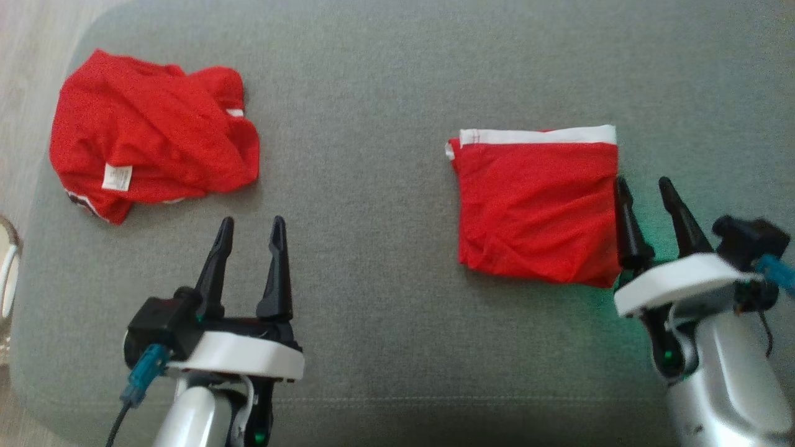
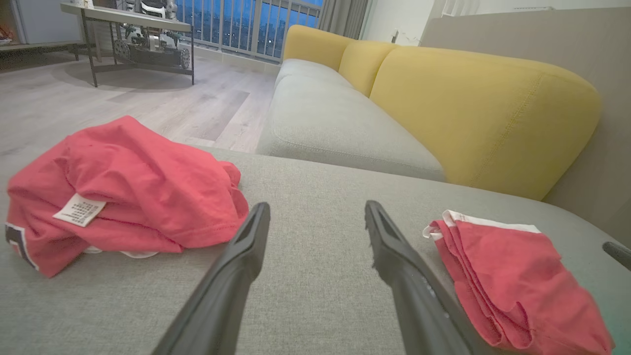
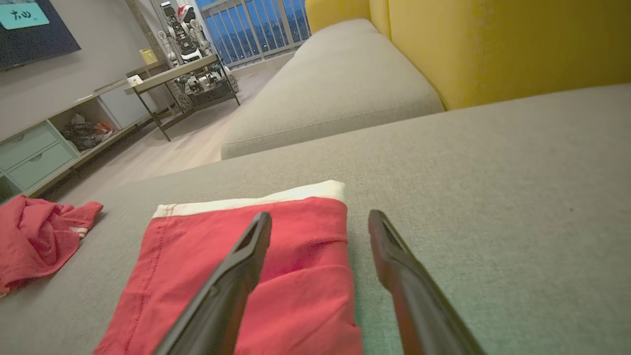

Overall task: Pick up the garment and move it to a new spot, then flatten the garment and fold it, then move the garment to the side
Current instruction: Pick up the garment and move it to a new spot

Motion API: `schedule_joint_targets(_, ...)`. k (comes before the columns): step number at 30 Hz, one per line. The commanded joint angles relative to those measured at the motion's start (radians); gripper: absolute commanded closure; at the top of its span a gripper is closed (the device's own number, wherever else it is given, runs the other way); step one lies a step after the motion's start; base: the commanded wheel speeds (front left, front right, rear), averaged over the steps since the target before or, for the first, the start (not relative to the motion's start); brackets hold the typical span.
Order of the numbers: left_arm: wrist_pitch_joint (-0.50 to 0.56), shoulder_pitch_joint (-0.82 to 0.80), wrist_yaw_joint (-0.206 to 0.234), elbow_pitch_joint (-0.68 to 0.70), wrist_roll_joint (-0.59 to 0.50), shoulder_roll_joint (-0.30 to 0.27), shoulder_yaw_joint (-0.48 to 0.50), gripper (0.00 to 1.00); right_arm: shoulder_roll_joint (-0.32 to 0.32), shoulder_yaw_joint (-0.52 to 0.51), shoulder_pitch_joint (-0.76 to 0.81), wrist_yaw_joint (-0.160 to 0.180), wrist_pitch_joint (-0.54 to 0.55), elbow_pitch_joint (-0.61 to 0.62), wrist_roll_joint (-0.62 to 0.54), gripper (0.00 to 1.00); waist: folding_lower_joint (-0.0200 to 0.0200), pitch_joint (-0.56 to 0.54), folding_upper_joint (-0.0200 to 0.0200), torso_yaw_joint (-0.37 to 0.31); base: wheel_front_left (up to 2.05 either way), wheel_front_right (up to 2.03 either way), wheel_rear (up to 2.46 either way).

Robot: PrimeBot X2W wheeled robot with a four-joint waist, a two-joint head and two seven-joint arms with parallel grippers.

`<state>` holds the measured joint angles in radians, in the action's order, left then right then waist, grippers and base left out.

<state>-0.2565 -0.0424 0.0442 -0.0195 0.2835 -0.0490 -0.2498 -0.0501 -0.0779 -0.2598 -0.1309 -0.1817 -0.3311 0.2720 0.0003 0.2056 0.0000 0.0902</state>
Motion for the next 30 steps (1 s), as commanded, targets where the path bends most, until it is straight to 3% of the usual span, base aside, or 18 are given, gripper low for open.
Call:
schedule_joint_targets(1,-0.005,-0.043,0.001,0.032,0.001,-0.001,0.017,0.0,0.0,0.005,-0.062,0.0,0.019,-0.005,0.031,0.0,-0.0003,0.035,0.0,0.015,0.0,0.0,0.0)
schedule_joint_targets(6,-0.005,-0.065,-0.003,0.026,-0.001,-0.001,0.011,0.0,0.0,-0.023,-0.139,0.0,0.074,-0.094,0.109,0.0,-0.0003,0.067,0.0,0.03,0.0,0.0,0.0)
schedule_joint_targets(16,-0.005,-0.088,-0.005,0.017,0.0,-0.001,0.018,0.0,0.0,0.029,-0.191,0.0,0.139,-0.195,0.125,0.0,-0.0003,0.092,0.0,0.048,0.0,0.0,0.0)
schedule_joint_targets(17,-0.005,-0.089,-0.005,0.017,0.0,-0.001,0.02,0.0,0.0,0.033,-0.192,0.0,0.134,-0.199,0.11,0.65,-0.0003,0.092,0.0,0.047,0.0,0.0,0.0)
schedule_joint_targets(18,-0.005,-0.09,-0.004,0.017,0.0,-0.001,0.02,0.0,0.0,0.036,-0.194,0.0,0.127,-0.204,0.089,1.0,-0.0003,0.093,0.0,0.046,0.0,0.0,0.0)
schedule_joint_targets(24,-0.005,-0.097,-0.004,0.022,-0.004,-0.001,0.021,0.0,-0.014,0.044,-0.224,0.0,0.078,-0.216,-0.024,1.0,-0.0003,0.095,0.0,0.03,0.0,0.0,0.0)
schedule_joint_targets(30,-0.005,-0.109,-0.018,0.035,-0.026,-0.001,0.021,0.0,-0.088,0.115,-0.272,0.0,0.055,-0.217,-0.194,1.0,-0.0003,0.109,0.0,-0.024,0.0,0.0,0.0)
